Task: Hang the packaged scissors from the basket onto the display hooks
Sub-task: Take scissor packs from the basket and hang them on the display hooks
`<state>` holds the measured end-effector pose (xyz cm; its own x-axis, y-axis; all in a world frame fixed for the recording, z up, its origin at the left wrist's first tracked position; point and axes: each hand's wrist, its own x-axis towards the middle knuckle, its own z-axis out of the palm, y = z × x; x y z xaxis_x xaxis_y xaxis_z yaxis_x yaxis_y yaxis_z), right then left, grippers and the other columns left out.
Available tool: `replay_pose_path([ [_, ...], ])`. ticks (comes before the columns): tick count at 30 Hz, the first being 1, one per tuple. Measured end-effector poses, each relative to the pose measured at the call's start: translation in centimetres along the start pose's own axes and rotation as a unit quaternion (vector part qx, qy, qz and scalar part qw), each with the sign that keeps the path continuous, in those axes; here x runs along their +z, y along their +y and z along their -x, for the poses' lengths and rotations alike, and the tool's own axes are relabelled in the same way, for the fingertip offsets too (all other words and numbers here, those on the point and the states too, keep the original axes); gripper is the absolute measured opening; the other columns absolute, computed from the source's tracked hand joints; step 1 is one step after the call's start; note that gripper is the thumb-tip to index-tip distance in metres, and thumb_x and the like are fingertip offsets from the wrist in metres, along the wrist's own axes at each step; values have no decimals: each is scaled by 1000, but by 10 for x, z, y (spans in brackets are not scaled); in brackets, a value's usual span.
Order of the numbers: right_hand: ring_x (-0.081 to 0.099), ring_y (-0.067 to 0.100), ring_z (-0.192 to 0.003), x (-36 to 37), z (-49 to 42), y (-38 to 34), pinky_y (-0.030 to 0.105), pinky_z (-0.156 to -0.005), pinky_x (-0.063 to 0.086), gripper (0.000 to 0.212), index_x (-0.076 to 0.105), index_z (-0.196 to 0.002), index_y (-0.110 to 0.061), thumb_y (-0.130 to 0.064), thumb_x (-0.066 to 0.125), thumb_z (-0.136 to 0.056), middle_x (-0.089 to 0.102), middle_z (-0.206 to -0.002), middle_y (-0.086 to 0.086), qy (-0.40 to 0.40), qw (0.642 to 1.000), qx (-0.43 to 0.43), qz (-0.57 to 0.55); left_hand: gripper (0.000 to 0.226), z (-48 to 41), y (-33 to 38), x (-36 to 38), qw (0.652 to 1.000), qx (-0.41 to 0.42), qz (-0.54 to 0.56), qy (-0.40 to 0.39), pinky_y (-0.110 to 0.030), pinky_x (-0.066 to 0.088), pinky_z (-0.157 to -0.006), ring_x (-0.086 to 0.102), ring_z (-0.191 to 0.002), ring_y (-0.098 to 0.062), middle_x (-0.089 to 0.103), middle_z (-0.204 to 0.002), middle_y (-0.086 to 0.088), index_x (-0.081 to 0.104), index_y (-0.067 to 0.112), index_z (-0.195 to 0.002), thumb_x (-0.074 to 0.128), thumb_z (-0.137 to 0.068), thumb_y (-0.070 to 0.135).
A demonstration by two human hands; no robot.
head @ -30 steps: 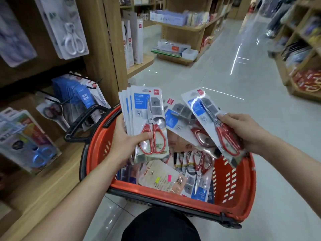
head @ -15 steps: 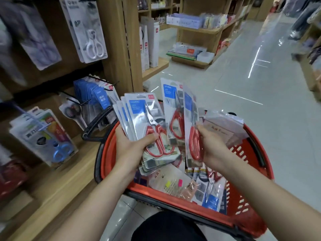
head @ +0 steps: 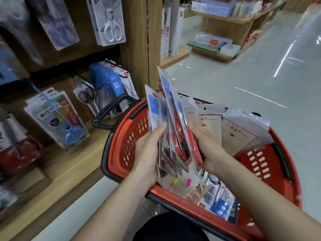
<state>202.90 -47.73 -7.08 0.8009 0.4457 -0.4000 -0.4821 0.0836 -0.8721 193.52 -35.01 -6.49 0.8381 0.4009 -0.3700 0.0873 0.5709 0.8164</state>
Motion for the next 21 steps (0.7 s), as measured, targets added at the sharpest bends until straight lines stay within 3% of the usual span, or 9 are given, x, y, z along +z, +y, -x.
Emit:
replay_pose_path([
  [4,72,39,-109,5,-2,4,49,-89,62,39,72,-120,-8,-40,59,-101,75,-114,22,15,1000,-15,-5,35,-2,5,-4,999,-26,4,-40,-47,56,-99,74,-108,-33,76,-118,-16,71,10,-127,68,-97,27],
  [9,75,32,-104,25,-5,-1,47,-89,60,46,72,-121,-12,-50,61,-97,77,-113,14,18,1000,-8,-7,34,14,19,-21,997,-1,8,-81,-47,51,-106,72,-114,-24,76,-122,-7,68,17,-132,59,-101,28],
  [11,75,33,-105,44,-8,-1,52,-95,57,53,69,-126,-14,-54,66,-91,77,-115,12,2,1000,-10,5,38,22,27,-36,997,24,0,-78,-47,49,-108,71,-117,-21,75,-125,-3,67,20,-134,62,-98,33],
  [14,74,37,-105,79,-12,0,58,-96,56,60,63,-131,-14,-56,72,-88,76,-117,14,-22,1000,-9,19,36,33,39,-59,997,74,12,-31,-48,51,-108,71,-117,-23,74,-125,-4,66,17,-135,64,-99,20],
  [19,71,38,-113,136,-1,0,60,-99,54,51,60,-135,-12,-38,72,-94,72,-124,18,-89,996,6,16,23,59,75,-101,986,140,37,83,-41,62,-87,77,-101,-25,79,-109,-6,74,14,-117,65,-98,7],
  [21,68,40,-118,158,7,5,61,-102,52,60,59,-138,-9,-34,77,-87,69,-129,22,-123,992,14,13,22,72,94,-123,981,158,38,110,-35,63,-73,78,-94,-23,80,-103,-6,75,10,-115,67,-95,4],
])
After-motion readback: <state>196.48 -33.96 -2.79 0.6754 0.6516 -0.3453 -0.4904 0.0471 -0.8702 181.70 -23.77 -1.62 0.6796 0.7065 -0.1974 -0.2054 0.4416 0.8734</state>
